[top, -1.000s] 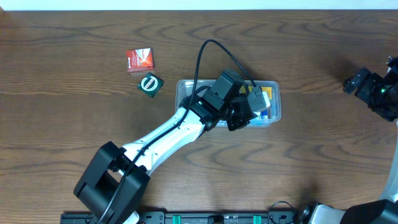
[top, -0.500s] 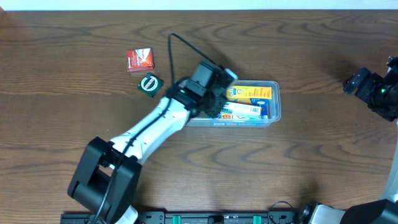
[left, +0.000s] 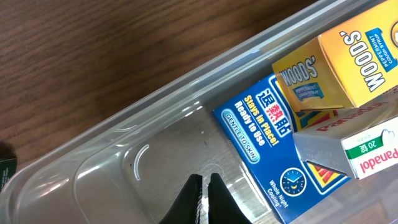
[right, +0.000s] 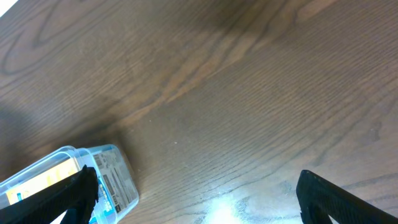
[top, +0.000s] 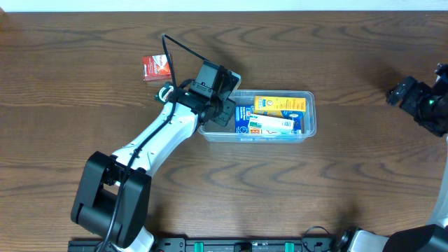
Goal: Pack container
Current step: 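Release the white box beside the yellow box and raise the left gripper, then move the left gripper back left over the red Panadol box, then close the left gripper on the red box and lift it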
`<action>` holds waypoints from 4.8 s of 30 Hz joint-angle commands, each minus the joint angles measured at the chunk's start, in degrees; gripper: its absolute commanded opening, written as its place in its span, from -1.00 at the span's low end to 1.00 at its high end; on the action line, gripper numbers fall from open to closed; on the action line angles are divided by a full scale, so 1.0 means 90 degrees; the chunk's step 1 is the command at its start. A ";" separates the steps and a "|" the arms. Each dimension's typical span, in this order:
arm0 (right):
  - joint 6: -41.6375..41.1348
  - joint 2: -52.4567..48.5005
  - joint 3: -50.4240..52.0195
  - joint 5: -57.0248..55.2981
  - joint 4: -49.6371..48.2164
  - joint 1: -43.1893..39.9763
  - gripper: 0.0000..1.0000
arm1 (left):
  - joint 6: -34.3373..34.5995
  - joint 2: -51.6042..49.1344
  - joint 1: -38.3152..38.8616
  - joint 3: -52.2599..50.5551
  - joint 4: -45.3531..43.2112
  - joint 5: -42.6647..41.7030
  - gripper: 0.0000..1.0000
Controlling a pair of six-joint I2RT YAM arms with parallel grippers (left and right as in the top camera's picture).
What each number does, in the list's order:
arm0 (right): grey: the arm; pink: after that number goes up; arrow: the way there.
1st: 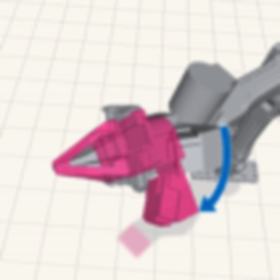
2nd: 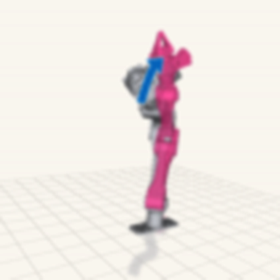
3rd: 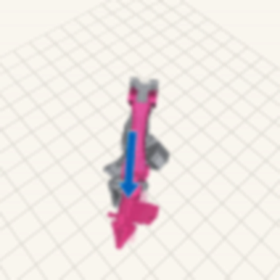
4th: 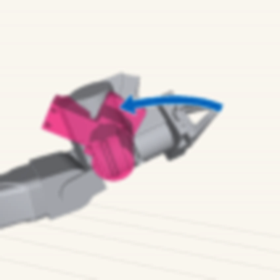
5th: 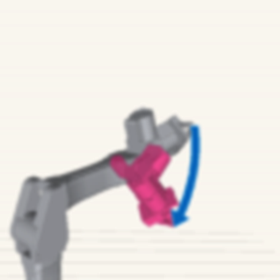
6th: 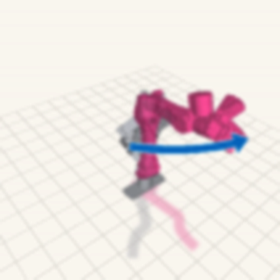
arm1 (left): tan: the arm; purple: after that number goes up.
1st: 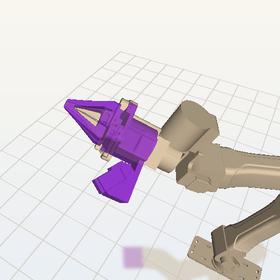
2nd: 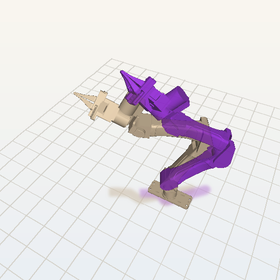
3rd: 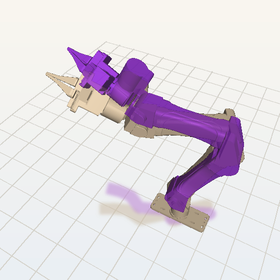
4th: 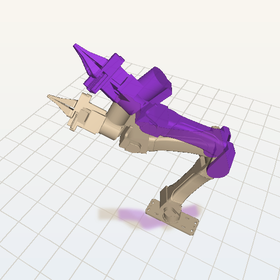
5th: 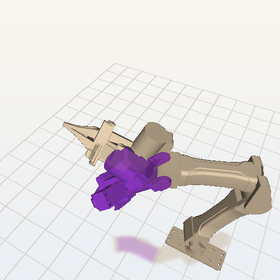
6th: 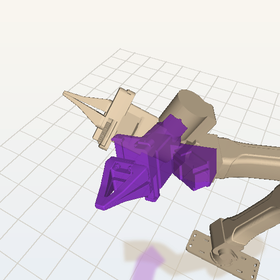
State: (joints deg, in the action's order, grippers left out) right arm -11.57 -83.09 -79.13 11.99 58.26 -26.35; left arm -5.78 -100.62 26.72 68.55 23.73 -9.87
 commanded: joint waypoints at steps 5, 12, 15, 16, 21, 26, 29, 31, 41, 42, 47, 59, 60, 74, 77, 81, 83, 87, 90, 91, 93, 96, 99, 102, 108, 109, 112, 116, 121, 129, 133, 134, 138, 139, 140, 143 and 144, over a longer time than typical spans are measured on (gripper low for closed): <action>-0.0068 -0.0010 -0.0087 0.0032 0.0002 -0.0034 0.98 | 0.0063 -0.0177 0.0068 0.0063 0.0024 -0.0027 -0.88; -0.0068 -0.0010 -0.0087 0.0029 0.0002 -0.0034 0.99 | 0.0061 -0.0262 0.0432 0.0063 -0.0032 -0.0019 -0.88; -0.0068 -0.0010 -0.0087 0.0029 0.0002 -0.0034 0.99 | 0.0061 -0.0262 0.0593 0.0063 -0.0066 -0.0017 -0.88; -0.0068 -0.0010 -0.0087 0.0029 0.0002 -0.0034 0.99 | 0.0061 -0.0262 0.0641 0.0063 -0.0068 -0.0017 -0.88; -0.0068 -0.0010 -0.0087 0.0029 0.0002 -0.0034 0.98 | 0.0063 -0.0262 0.0874 0.0063 -0.0053 -0.0017 -0.88; -0.0068 -0.0010 -0.0087 0.0032 0.0002 -0.0034 0.98 | 0.0063 -0.0262 0.1100 0.0063 -0.0051 -0.0017 -0.88; -0.0068 -0.0010 -0.0087 0.0032 0.0002 -0.0034 0.98 | 0.0063 -0.0262 0.1209 0.0063 -0.0075 -0.0017 -0.88; -0.0068 -0.0010 -0.0087 0.0032 0.0000 -0.0034 0.99 | 0.0063 -0.0262 0.1280 0.0063 -0.0080 -0.0017 -0.89; -0.0068 -0.0010 -0.0087 0.0032 0.0002 -0.0034 0.99 | 0.0063 -0.0262 0.1501 0.0063 -0.0117 -0.0017 -0.88; -0.0068 -0.0010 -0.0087 0.0032 0.0002 -0.0034 0.98 | 0.0063 -0.0262 0.1508 0.0063 -0.0121 -0.0017 -0.88; -0.0068 -0.0010 -0.0087 0.0032 0.0002 -0.0034 0.99 | 0.0061 -0.0262 0.1518 0.0063 -0.0168 -0.0017 -0.88; -0.0068 -0.0010 -0.0087 0.0029 0.0002 -0.0034 0.98 | 0.0058 -0.0017 0.1511 0.0083 -0.0379 -0.0012 -0.85; -0.0068 -0.0010 -0.0087 0.0032 0.0002 -0.0034 0.98 | 0.0056 0.0053 0.1511 0.0083 -0.0376 -0.0012 -0.79; -0.0068 -0.0010 -0.0087 0.0032 0.0000 -0.0034 0.99 | 0.0056 0.1841 0.0833 0.0083 -0.0061 0.0044 -0.07; -0.0068 -0.0010 -0.0087 0.0032 0.0002 -0.0034 0.99 | 0.0061 0.2208 0.0389 0.0083 0.0070 0.0316 0.00; -0.0068 -0.0010 -0.0087 0.0032 0.0002 -0.0034 0.99 | 0.0061 0.2317 -0.0396 0.0083 0.0124 0.0532 0.28; -0.0068 -0.0010 -0.0087 0.0032 0.0000 -0.0034 0.99 | 0.0058 0.2225 -0.0814 0.0080 0.0114 0.0532 0.38; -0.0068 -0.0010 -0.0087 0.0032 0.0002 -0.0034 0.98 | 0.0053 0.1921 -0.1525 0.0080 -0.0051 0.0532 0.65; -0.0068 -0.0010 -0.0087 0.0032 0.0000 -0.0034 0.99 | -0.0063 0.1620 -0.1950 0.0080 -0.0457 0.0529 0.88; -0.0068 -0.0010 -0.0087 0.0029 0.0002 -0.0034 0.99 | -0.0136 0.1523 -0.2047 0.0080 -0.0622 0.0532 0.95; -0.0068 -0.0010 -0.0087 0.0032 0.0002 -0.0034 0.99 | -0.0158 0.1309 -0.2229 0.0080 -0.1056 0.0529 0.96; -0.0068 -0.0010 -0.0087 0.0029 0.0000 -0.0034 0.99 | -0.0158 0.1018 -0.2368 0.0080 -0.1647 0.0537 0.96; -0.0068 -0.0010 -0.0087 0.0029 0.0002 -0.0034 0.98 | -0.0155 0.0590 -0.2441 0.0080 -0.2278 0.0884 0.96; -0.0068 -0.0010 -0.0087 0.0032 0.0002 -0.0034 0.99 | -0.0153 0.0090 -0.2438 0.0083 -0.2754 0.1457 0.96; -0.0068 -0.0010 -0.0087 0.0029 0.0000 -0.0034 0.98 | 0.0010 -0.0845 -0.2438 0.0083 -0.3466 0.1972 0.96; -0.0068 -0.0010 -0.0087 0.0029 0.0000 -0.0034 0.98 | 0.0092 -0.0988 -0.2438 0.0083 -0.3619 0.2067 0.96; -0.0068 -0.0010 -0.0087 0.0032 0.0002 -0.0034 0.99 | 0.0296 -0.1307 -0.2438 0.0083 -0.4065 0.2203 0.96; -0.0068 -0.0010 -0.0087 0.0029 0.0002 -0.0034 0.98 | 0.0682 -0.1632 -0.2438 0.0083 -0.4420 0.2203 0.96; -0.0068 -0.0010 -0.0087 0.0029 0.0002 -0.0034 0.98 | 0.0777 -0.2132 -0.2453 0.0083 -0.4626 0.2205 0.96; -0.0068 -0.0010 -0.0087 0.0032 0.0002 -0.0034 0.98 | 0.0981 -0.2582 -0.2579 0.0083 -0.4918 0.2227 0.96; -0.0068 -0.0010 -0.0087 0.0032 0.0002 -0.0034 0.98 | 0.1231 -0.2676 -0.2715 0.0083 -0.4915 0.2222 0.96; -0.0068 -0.0010 -0.0087 0.0032 0.0002 -0.0034 0.98 | 0.1229 -0.2681 -0.2735 0.0083 -0.4915 0.2222 0.96; -0.0068 -0.0010 -0.0087 0.0032 0.0002 -0.0034 0.99 | 0.1226 -0.2693 -0.2754 0.0083 -0.4925 0.2222 0.96; -0.0068 -0.0010 -0.0087 0.0029 0.0002 -0.0034 0.99 | 0.1226 -0.2693 -0.2752 0.0083 -0.4935 0.2220 0.97; -0.0068 -0.0010 -0.0087 0.0032 0.0000 -0.0034 0.99 | 0.1226 -0.2693 -0.2739 0.0083 -0.4935 0.2203 0.98; -0.0068 -0.0010 -0.0087 0.0029 0.0000 -0.0034 0.98 | 0.1226 -0.2693 -0.2722 0.0083 -0.4932 0.2161 1.00; -0.0068 -0.0010 -0.0087 0.0032 0.0000 -0.0034 0.99 | 0.1226 -0.2693 -0.2715 0.0083 -0.4935 0.2161 1.00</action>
State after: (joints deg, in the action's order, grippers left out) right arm -11.57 -83.09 -79.13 12.01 58.26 -26.35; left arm 4.54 -123.59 2.07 68.55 -20.43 9.39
